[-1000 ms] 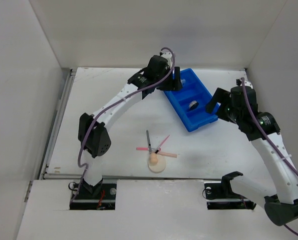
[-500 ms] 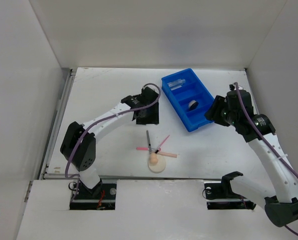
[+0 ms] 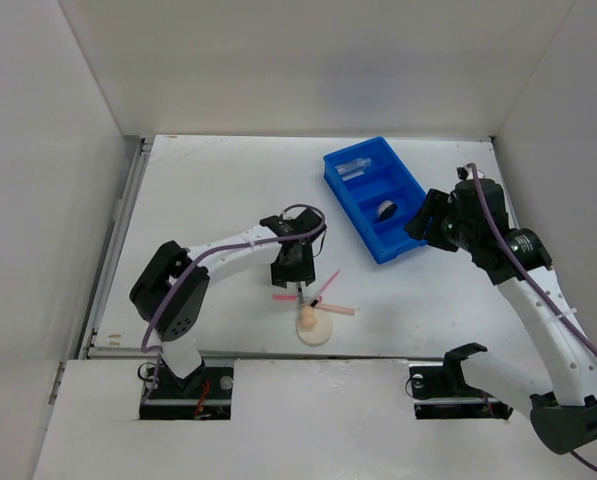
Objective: Organize the makeup
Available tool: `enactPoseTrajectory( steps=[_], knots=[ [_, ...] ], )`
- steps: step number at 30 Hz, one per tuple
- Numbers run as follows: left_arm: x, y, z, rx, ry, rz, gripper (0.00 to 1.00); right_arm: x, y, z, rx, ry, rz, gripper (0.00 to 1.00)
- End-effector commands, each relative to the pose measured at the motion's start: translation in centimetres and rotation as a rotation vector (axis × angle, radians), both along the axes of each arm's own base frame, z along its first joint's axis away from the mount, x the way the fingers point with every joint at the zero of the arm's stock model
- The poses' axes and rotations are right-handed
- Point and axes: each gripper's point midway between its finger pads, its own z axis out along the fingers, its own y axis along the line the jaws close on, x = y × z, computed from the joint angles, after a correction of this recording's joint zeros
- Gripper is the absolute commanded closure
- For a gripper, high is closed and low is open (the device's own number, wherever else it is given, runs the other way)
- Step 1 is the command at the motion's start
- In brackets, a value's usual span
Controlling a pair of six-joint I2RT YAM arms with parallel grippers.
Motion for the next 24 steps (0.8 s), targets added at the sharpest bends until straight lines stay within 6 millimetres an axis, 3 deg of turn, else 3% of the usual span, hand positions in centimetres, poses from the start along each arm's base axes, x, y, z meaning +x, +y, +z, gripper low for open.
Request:
enactPoseTrajectory(
  steps=[1, 4, 9, 13, 14, 18, 19, 20, 21, 22, 24],
  knots=[
    [0.1, -0.3, -1.4, 0.005, 0.009, 0.042, 0.54, 0.5, 0.2, 1.6, 0.022, -0.070, 0.008, 0.39],
    [1.3, -0.4, -1.8, 0.043, -0.019, 0.030, 0.55, 0.5, 0.3, 1.6, 0.027, -0.068, 0.016, 0.39],
    [1.6, -1.4, -3.4, 0.065, 0.035, 0.014, 0.68, 0.2, 0.2, 2.2, 0.040, -0.085, 0.011, 0.39],
    [1.8, -1.0, -2.8, 0.091, 0.025, 0.006, 0.91, 0.1, 0.0, 2.0, 0.032, -0.078, 0.003, 0.39],
    [2.0, -0.7, -1.7, 0.103, 0.007, -0.005, 1.00, -0.1, 0.0, 2.2, 0.035, -0.087, 0.003, 0.39],
    [4.7, 0.8, 2.8, 0.231, -0.110, -0.138, 1.00, 0.0, -0.2, 1.8, 0.027, -0.080, -0.004, 0.39],
    [6.6, 0.6, 5.3, 0.267, -0.185, -0.194, 1.00, 0.0, -0.2, 1.8, 0.027, -0.080, -0.004, 0.39],
    [7.1, 1.0, 6.3, 0.308, -0.192, -0.226, 1.00, 0.0, -0.3, 1.8, 0.022, -0.081, -0.012, 0.39],
    [7.9, 0.7, 7.3, 0.319, -0.221, -0.261, 1.00, 0.0, -0.3, 1.8, 0.022, -0.081, -0.012, 0.39],
    [9.4, -0.5, 9.9, 0.295, -0.287, -0.285, 1.00, 0.0, -0.3, 1.8, 0.022, -0.081, -0.012, 0.39],
    [11.3, -1.5, 11.3, 0.299, -0.333, -0.379, 1.00, 0.1, -0.6, 1.8, 0.012, -0.085, -0.027, 0.39]
  ],
)
